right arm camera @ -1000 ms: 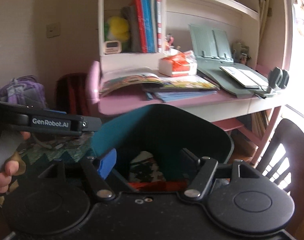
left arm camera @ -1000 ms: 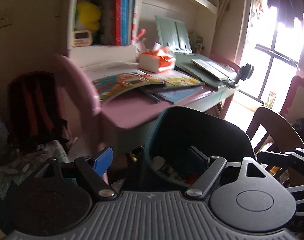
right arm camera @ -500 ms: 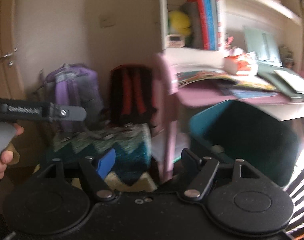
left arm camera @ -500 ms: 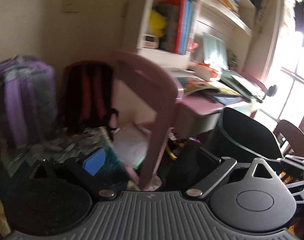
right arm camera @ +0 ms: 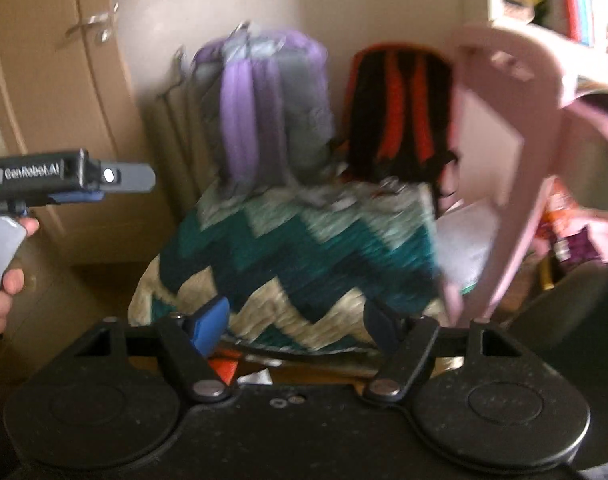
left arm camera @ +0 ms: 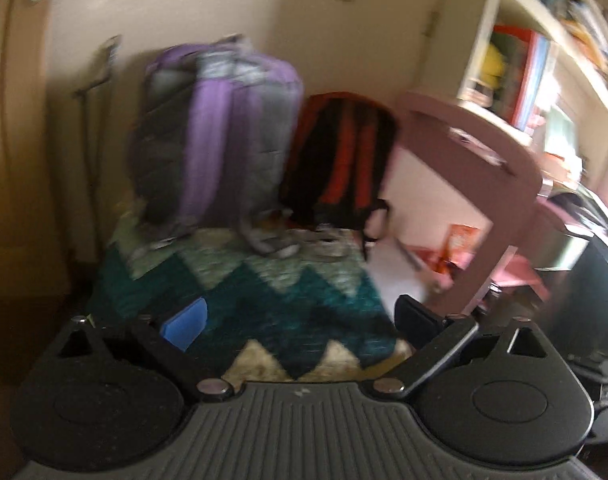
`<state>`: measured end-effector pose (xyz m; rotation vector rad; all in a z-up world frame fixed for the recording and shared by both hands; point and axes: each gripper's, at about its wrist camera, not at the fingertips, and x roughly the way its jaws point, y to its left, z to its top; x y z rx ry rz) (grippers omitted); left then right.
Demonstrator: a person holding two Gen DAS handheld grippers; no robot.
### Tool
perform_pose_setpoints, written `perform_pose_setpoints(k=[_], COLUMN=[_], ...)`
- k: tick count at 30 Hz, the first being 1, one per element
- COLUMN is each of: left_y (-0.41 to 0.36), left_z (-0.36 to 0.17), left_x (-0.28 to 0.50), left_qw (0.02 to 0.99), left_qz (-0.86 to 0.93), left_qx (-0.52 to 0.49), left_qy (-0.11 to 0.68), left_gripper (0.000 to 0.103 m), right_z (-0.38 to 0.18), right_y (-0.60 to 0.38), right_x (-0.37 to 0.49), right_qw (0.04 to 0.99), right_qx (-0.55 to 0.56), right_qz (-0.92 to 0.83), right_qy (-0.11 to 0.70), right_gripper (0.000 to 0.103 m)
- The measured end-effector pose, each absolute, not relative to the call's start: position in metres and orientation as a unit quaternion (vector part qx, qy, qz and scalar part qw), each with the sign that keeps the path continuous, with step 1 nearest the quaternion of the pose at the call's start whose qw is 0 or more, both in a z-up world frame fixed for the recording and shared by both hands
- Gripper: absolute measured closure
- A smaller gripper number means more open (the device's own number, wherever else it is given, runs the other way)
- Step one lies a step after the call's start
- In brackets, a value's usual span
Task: Collect trash
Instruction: 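Move both open tools back down to the trash pile under the bed, then grasp the clear plastic tray with the left tool while the right tool grasps the white paper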
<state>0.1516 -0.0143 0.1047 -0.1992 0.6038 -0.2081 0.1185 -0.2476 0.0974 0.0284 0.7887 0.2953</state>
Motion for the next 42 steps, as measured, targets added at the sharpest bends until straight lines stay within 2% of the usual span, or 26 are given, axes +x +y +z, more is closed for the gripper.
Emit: perform_pose_setpoints(k=[9,16,25,30,42], left_y=[0.052,0.09,0.104,0.119,0.147], left_z=[0.01,-0.095,-0.207,-0.27,-0.407], left_x=[0.176,0.2,0.213,0.228,0.264], left_qw=[0.936,0.897,0.836,0.783,0.706], left_qz=[0.003,0.074,0.161,0.221,0.271], left_qx=[-0.128,-0.144,-0.159,-0.201,-0.222], left_qy=[0.329,0.411,0.499,0.546,0.615], left_gripper=[0.0,0.0,0.0,0.0,0.0], right_z=[0.002,-0.091,-0.195,-0.249,-0.374], right_y=[-0.188,-0.147,-0.11,-0.092,-0.074], right_x=[0.161,0.189,0.214,0.229,0.27], right_qw=[0.885,0.84,0.804,0.789,0.748], right_qx=[-0.001,-0.054,-0.104,-0.099,-0.083], right_qz=[0.187,0.218,0.243,0.245,0.243], right_qy=[0.426,0.494,0.533,0.555,0.612], right_gripper=[0.027,0.026,0.027,0.027,0.029])
